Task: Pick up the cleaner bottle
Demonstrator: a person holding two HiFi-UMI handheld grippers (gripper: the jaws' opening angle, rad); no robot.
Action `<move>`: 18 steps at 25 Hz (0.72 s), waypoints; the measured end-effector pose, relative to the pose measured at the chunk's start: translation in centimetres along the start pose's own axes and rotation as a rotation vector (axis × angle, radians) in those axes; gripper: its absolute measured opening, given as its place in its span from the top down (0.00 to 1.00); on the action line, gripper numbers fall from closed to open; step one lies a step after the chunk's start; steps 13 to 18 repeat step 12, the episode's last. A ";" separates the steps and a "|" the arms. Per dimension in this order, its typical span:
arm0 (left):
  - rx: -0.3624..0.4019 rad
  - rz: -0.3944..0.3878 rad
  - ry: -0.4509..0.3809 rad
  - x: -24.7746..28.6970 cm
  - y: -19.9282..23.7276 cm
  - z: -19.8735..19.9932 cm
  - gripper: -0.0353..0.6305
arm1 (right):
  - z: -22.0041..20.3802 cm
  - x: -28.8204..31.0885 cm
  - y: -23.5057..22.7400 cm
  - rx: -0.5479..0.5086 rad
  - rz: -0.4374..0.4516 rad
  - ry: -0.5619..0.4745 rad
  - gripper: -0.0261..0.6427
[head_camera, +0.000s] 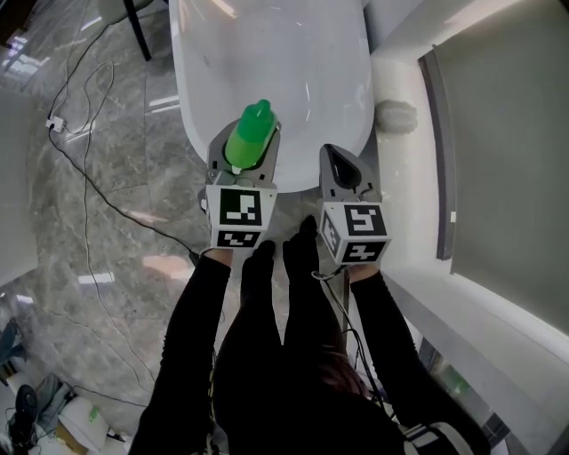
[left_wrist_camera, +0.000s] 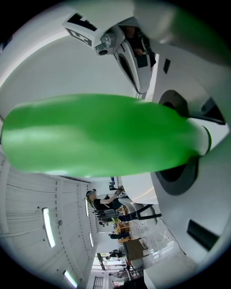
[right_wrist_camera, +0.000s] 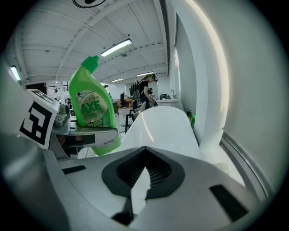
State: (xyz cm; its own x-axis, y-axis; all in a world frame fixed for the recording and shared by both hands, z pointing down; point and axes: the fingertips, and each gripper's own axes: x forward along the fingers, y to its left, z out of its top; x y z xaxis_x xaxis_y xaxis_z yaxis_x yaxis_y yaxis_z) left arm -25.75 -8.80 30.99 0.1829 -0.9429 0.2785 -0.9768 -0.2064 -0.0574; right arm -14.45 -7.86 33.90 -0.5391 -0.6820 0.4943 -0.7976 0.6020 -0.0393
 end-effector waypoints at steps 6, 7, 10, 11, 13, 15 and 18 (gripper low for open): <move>0.000 0.008 0.006 -0.9 0.2 -0.4 0.65 | -0.5 0.1 1.0 -0.001 0.018 0.006 0.96; 0.000 0.010 0.007 -1.0 0.2 -0.4 0.65 | -0.5 0.1 1.2 -0.001 0.023 0.006 0.96; -0.003 0.014 0.010 -1.3 0.4 -0.6 0.65 | -0.5 0.1 1.7 -0.004 0.034 0.006 0.96; -0.004 0.015 0.010 -1.4 0.5 -0.6 0.65 | -0.4 0.1 1.8 -0.006 0.036 0.006 0.96; -0.006 0.016 0.011 -1.5 0.5 -0.6 0.65 | -0.4 0.1 1.9 -0.008 0.039 0.006 0.96; -0.006 0.016 0.011 -1.5 0.5 -0.6 0.65 | -0.4 0.1 1.9 -0.008 0.039 0.006 0.96; -0.006 0.016 0.011 -1.5 0.5 -0.6 0.65 | -0.4 0.1 1.9 -0.008 0.039 0.006 0.96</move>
